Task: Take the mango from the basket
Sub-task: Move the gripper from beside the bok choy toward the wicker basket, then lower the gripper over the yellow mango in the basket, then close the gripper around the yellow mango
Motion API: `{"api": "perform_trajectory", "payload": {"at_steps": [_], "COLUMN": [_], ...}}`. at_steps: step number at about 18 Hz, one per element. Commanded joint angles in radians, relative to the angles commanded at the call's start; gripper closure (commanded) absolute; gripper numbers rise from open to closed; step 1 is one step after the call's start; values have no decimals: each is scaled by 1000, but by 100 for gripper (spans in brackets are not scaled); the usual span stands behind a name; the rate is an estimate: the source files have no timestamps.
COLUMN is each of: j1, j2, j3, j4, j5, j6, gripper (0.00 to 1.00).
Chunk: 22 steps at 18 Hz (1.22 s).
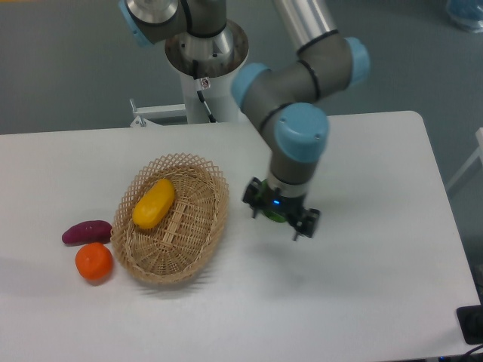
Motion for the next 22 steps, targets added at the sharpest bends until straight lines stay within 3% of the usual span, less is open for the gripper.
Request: {"api": "perform_trajectory", "payload": {"at_steps": [4, 11, 18, 22], "j1": [-77, -241, -308, -313], "j2": [54, 28, -10, -33], "j3": [-60, -94, -126, -126], "j4": [-6, 15, 18, 54], "j5": [-9, -15, -17, -17], "j6": [-17, -199, -210, -227], "gripper": [0, 0, 0, 0]}}
